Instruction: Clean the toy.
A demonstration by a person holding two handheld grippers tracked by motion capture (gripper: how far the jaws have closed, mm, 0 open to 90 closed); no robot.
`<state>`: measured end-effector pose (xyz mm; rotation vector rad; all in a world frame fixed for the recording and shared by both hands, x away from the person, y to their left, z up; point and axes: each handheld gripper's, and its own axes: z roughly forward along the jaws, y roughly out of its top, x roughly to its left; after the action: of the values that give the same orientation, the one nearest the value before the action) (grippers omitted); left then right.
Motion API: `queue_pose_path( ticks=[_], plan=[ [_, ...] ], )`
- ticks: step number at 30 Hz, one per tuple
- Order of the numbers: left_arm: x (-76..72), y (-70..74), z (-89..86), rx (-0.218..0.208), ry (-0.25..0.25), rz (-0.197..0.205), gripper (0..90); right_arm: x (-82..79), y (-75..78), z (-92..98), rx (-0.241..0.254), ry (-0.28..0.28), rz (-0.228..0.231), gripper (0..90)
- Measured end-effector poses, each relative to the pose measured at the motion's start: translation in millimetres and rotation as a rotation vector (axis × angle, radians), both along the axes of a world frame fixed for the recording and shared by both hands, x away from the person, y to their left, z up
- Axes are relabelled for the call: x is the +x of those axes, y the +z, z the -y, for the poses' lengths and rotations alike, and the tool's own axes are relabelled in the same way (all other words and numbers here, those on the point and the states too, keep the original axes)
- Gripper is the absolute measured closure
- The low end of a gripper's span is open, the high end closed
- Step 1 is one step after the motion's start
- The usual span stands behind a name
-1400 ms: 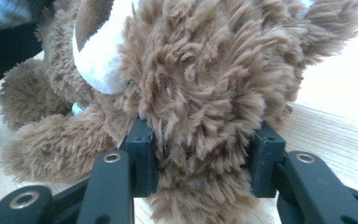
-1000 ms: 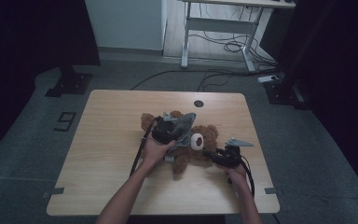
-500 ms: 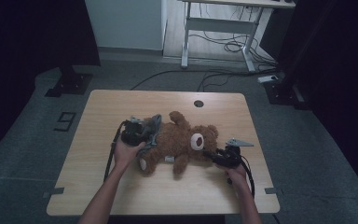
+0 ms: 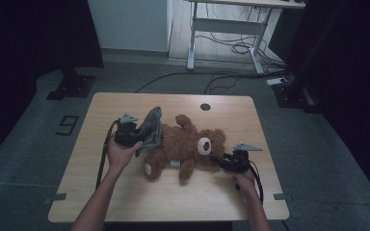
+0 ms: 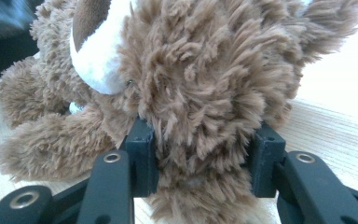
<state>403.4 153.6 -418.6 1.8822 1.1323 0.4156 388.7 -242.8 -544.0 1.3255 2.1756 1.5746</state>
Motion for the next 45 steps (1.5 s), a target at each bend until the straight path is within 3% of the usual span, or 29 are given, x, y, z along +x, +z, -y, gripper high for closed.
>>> queue_pose_path(
  ticks=[3,4,5,7,9,11,14,18,24,30,36,42,45],
  plan=[
    [0.4,15.1,26.3,0.006,-0.052,0.034,77.1,-0.1,0.0,-0.2,0.0,-0.002,0.0,53.8],
    [5.0,18.5,46.5,0.013,-0.092,0.025,77.0,-0.1,0.0,-0.1,-0.003,-0.001,0.003,53.7],
    [5.0,18.5,46.5,0.013,-0.092,0.025,77.0,-0.1,0.0,-0.1,-0.003,-0.001,0.003,53.7],
    [12.9,19.1,75.0,0.032,-0.13,0.019,76.9,-0.2,0.0,0.1,-0.006,0.001,0.005,53.7],
    [19.8,15.1,96.5,0.037,-0.154,0.003,76.8,-0.5,-0.2,-0.1,-0.004,-0.001,0.007,53.7],
    [27.9,4.3,120.3,0.089,-0.165,-0.009,76.8,-0.6,-0.4,0.2,-0.006,0.001,0.008,53.7],
    [41.1,-20.8,134.2,0.134,-0.153,-0.058,76.6,-0.7,-0.5,0.4,-0.008,0.003,0.01,53.8],
    [47.2,-25.0,121.6,0.092,-0.122,-0.068,76.6,-0.4,-0.7,0.4,-0.004,0.004,0.012,53.8],
    [51.0,-21.0,88.5,0.13,-0.053,-0.056,76.6,-0.9,0.0,-0.2,-0.009,0.004,0.011,53.8],
    [55.4,-31.8,53.6,0.1,0.007,-0.092,76.7,-0.7,-0.2,-0.7,-0.008,0.003,0.016,53.8],
    [53.0,-40.1,32.2,0.136,0.054,-0.101,76.8,-0.5,-0.6,0.0,-0.005,0.006,0.01,53.8],
    [46.3,-46.0,17.1,0.119,0.069,-0.121,76.8,-0.6,-0.7,-0.2,-0.005,0.004,0.011,53.8],
    [43.0,-41.7,15.2,0.103,0.063,-0.132,76.7,-0.7,-0.6,-0.4,-0.007,0.005,0.008,53.9]
  ],
)
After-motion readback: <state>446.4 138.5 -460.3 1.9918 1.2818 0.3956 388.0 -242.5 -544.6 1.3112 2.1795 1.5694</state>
